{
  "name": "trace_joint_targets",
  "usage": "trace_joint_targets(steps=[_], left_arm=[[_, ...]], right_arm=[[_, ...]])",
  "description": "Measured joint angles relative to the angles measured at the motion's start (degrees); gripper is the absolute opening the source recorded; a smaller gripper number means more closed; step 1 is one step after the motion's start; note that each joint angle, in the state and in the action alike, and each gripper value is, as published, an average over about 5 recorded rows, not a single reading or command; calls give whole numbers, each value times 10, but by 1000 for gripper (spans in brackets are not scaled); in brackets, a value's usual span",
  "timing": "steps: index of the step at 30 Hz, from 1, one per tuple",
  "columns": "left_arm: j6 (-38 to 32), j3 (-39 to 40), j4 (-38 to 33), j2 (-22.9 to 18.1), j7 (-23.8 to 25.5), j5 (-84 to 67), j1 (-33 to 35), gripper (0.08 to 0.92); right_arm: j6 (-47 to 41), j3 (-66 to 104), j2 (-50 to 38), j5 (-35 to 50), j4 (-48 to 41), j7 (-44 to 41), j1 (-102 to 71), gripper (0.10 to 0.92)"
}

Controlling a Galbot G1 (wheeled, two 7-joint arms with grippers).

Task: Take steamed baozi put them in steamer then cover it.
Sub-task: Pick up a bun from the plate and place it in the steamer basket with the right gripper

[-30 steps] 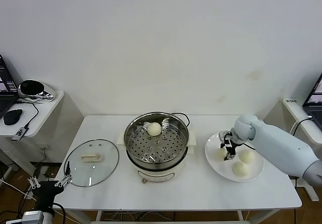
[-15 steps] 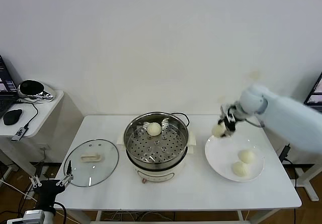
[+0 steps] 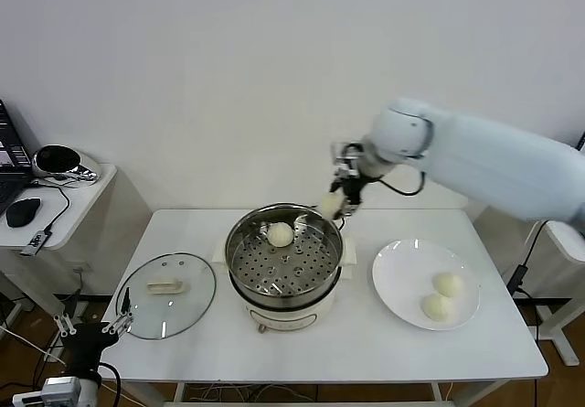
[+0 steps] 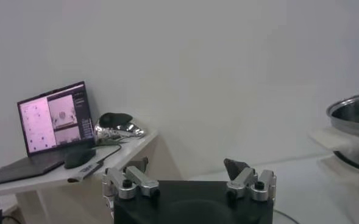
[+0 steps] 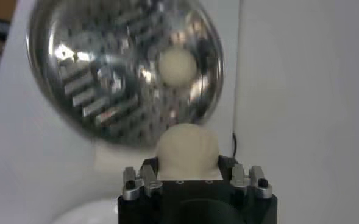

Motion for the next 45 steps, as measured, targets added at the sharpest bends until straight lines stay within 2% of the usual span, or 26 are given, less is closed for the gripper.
trace_joint_targets(steps=[13, 29, 32, 38, 45], left_arm=[[-3, -2, 8, -7, 0, -5, -1, 823], [-3, 0, 9, -8, 0, -6, -5, 823], [-3, 0, 9, -7, 0, -6, -5, 823], [-3, -1, 7, -8, 0, -6, -4, 823], [-3, 1, 1, -11, 0, -5, -4, 823]], right_arm=[[-45, -30, 145, 46, -75, 44, -41, 611], [-60, -39, 223, 42, -148, 70, -100, 611], [-61, -38, 225, 38, -153, 69, -106, 652], [-62, -31, 219, 31, -151, 55, -103, 800], [-51, -27, 172, 21, -113, 13, -62, 822]])
